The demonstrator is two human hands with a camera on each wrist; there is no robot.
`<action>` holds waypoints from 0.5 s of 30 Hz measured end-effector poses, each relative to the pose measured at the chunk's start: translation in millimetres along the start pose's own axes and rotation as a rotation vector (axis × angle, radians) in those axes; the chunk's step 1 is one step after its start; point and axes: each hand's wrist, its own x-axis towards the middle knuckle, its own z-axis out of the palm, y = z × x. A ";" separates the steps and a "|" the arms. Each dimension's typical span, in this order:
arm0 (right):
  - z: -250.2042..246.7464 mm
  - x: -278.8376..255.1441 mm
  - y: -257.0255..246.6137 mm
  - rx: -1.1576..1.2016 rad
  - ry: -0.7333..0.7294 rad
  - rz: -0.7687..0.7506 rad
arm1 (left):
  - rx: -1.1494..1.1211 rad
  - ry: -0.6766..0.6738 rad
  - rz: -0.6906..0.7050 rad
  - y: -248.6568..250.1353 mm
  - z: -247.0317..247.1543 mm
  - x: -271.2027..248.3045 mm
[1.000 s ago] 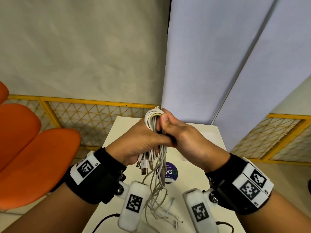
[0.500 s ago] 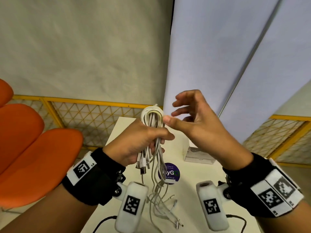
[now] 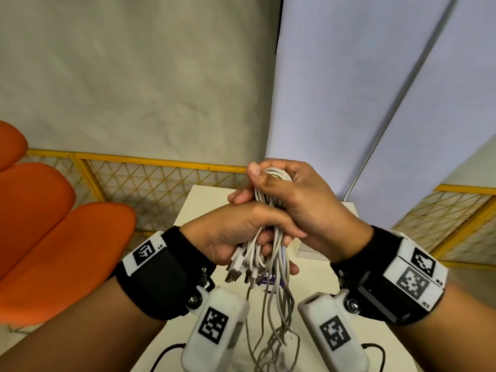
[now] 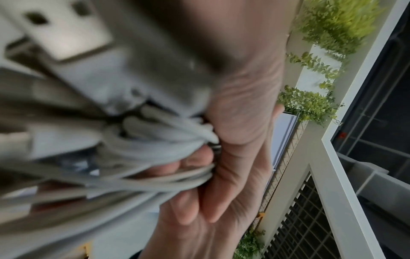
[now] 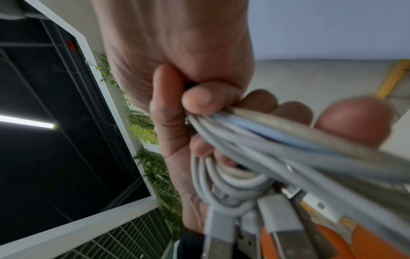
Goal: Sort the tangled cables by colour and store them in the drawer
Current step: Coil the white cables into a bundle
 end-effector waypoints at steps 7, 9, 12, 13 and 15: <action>6.0 7.6 -4.5 -0.031 0.202 -0.006 | 0.077 0.012 0.010 6.7 -2.8 -3.1; 5.8 11.3 -3.4 -0.009 0.205 -0.020 | 0.065 -0.004 0.022 8.5 -3.0 -4.0; 4.0 12.6 -2.2 -0.013 0.198 -0.060 | 0.052 -0.046 0.031 10.1 -2.3 -5.7; 3.4 12.3 -2.2 -0.026 0.196 -0.073 | 0.057 -0.069 0.044 10.0 -2.6 -6.0; 2.6 11.2 -2.0 -0.046 0.192 -0.090 | 0.082 -0.076 0.067 9.0 -3.9 -6.1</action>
